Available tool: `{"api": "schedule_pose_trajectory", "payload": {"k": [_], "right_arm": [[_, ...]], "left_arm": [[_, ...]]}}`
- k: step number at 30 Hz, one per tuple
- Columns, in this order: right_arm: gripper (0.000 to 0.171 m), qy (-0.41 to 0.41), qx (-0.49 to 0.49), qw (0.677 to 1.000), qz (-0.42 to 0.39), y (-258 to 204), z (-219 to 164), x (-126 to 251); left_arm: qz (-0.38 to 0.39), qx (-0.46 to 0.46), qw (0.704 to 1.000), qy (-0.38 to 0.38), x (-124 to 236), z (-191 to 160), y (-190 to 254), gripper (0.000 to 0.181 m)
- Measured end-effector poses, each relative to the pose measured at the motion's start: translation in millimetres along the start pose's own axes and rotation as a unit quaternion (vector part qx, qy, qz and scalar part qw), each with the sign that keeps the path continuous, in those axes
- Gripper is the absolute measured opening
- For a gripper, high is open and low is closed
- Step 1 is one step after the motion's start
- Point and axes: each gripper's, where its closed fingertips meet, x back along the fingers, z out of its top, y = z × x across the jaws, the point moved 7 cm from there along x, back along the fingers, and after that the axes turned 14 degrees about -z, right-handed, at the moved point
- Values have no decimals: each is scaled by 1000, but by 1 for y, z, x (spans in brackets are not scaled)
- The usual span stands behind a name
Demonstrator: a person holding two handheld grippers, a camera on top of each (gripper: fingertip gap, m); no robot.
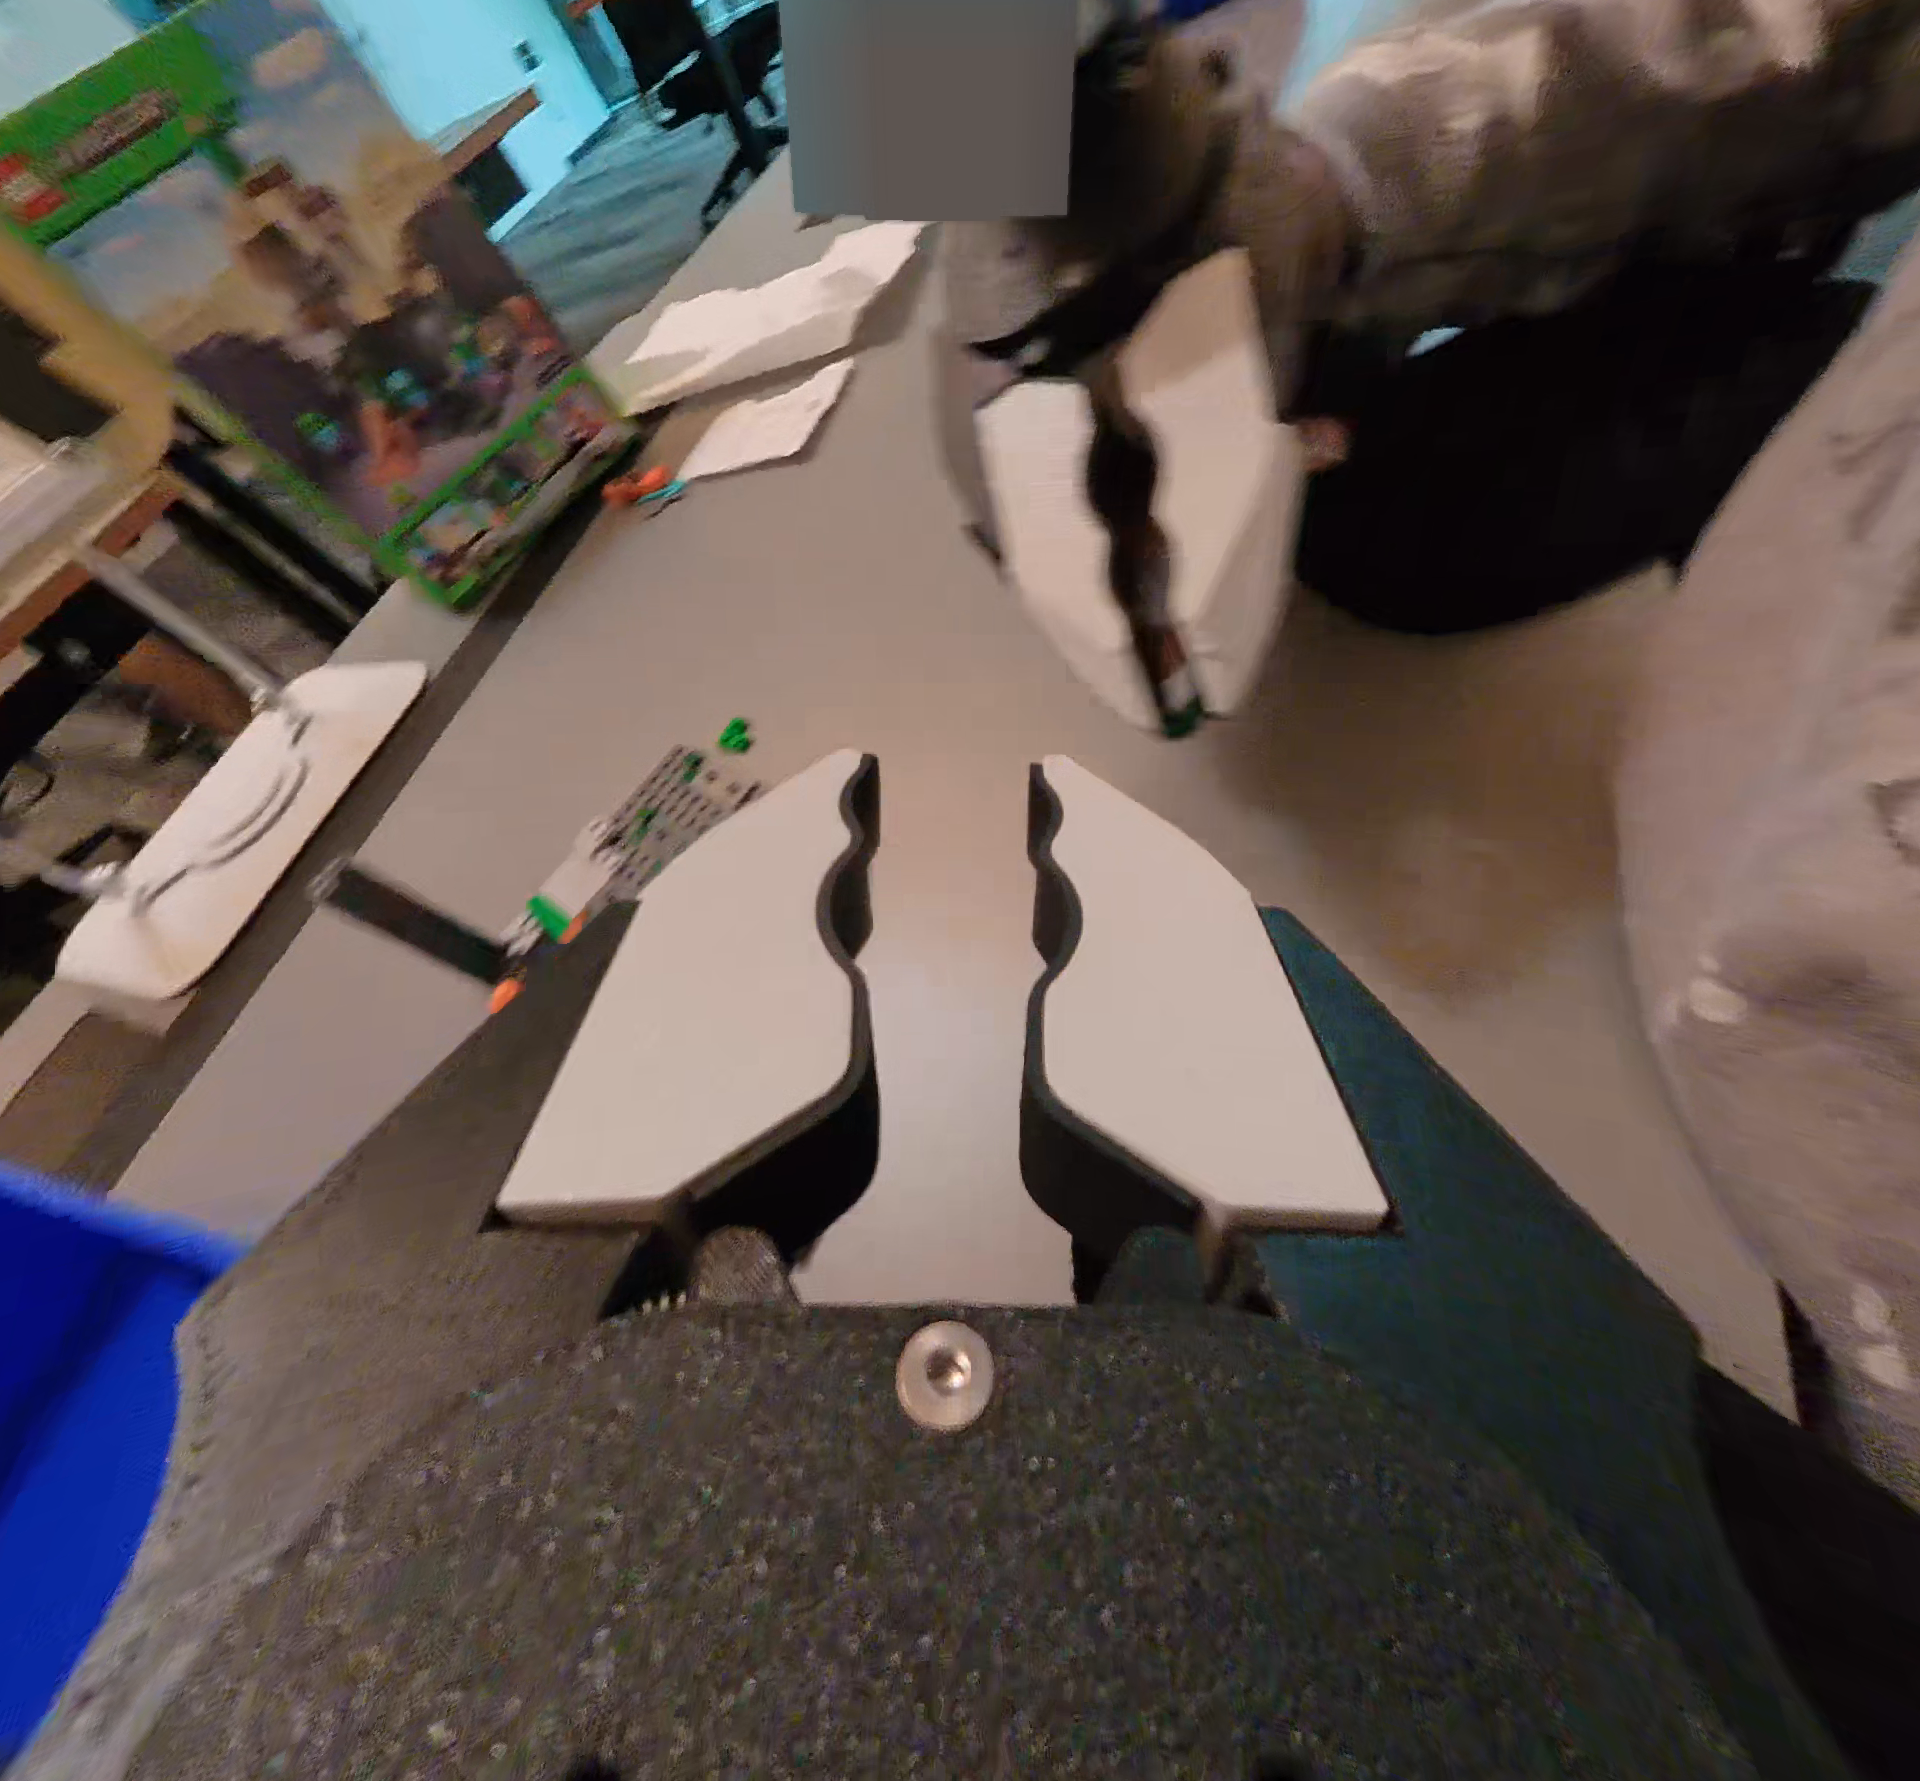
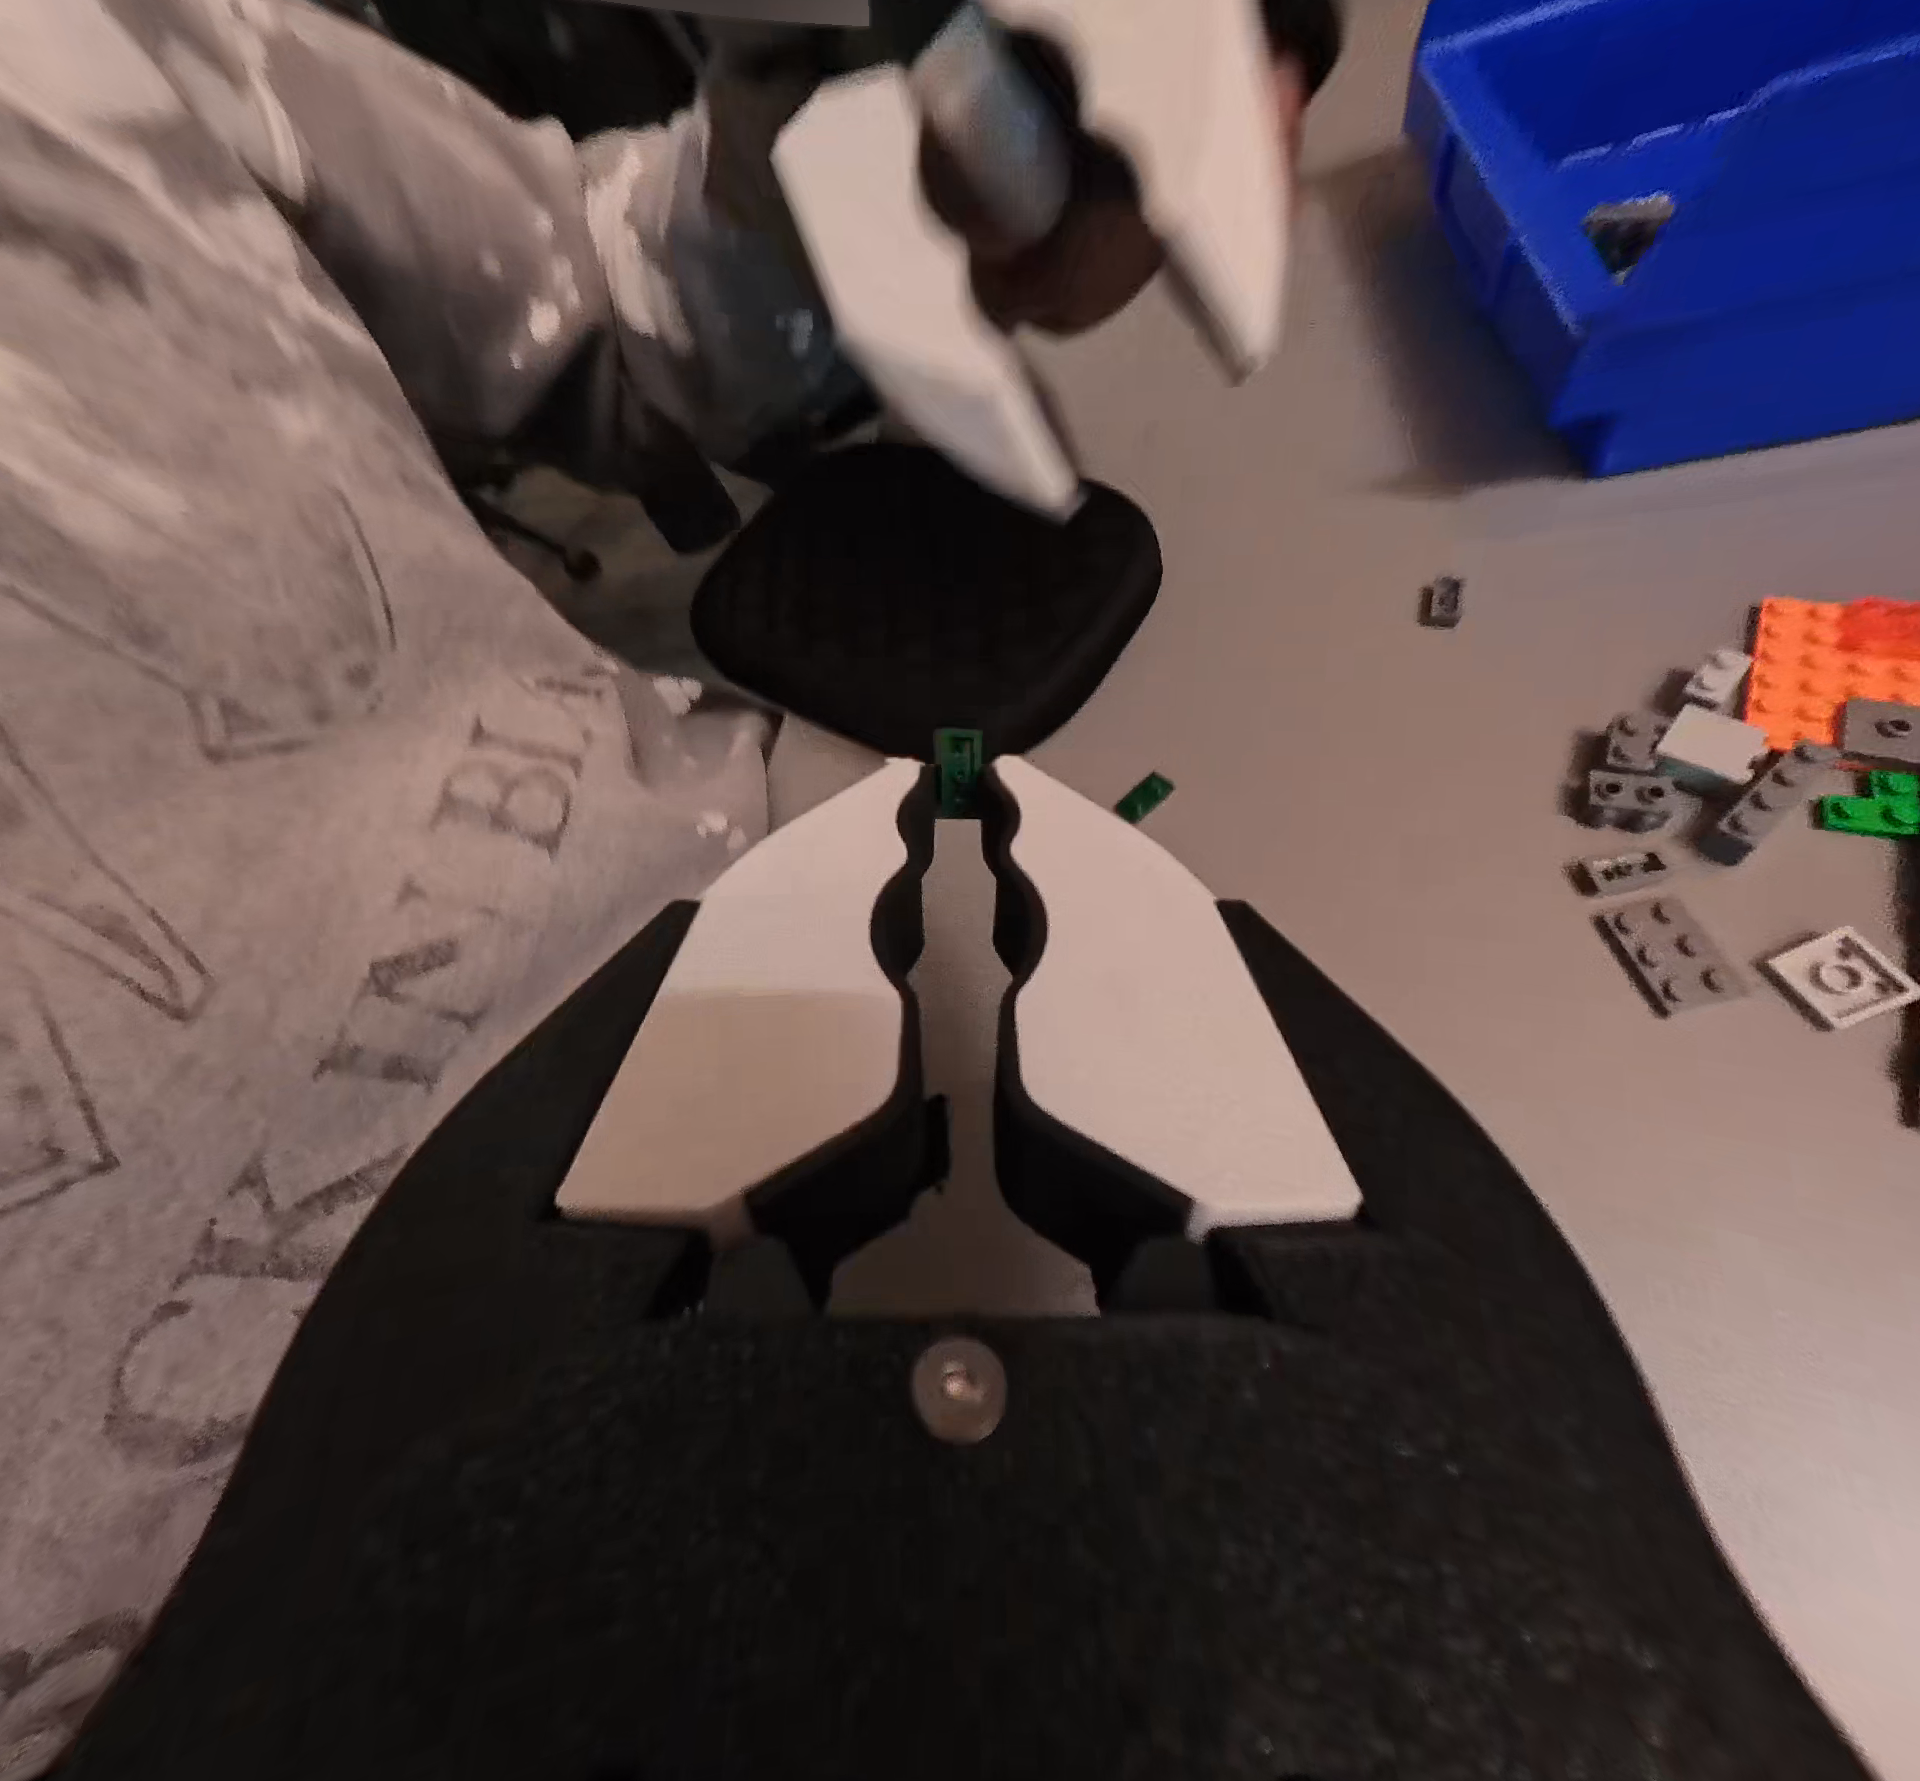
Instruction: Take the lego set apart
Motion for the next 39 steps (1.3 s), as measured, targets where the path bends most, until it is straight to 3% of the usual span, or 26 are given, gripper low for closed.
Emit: {"api": "schedule_pose_trajectory", "payload": {"k": [12,25,28,32,36,39], "right_arm": [[8,68,-117,987,89,11,13,6],[8,55,-191,973,121,18,6,-3],[16,63,-199,971,119,21,7,-4],[20,59,-158,984,61,25,7,-7],[23,-12,-53,998,-31,19,-3,-31],[25,-80,35,991,-97,16,-14,-54]], "left_arm": [[-48,-67,997,-6,-26,10,21,21],[-11,-65,998,-1,-26,4,20,7],[-9,-44,999,-7,-23,-1,16,7],[61,18,997,-37,-7,-14,-9,7],[145,114,981,-64,21,-34,-44,7],[211,200,954,-76,45,-50,-70,7]]}}
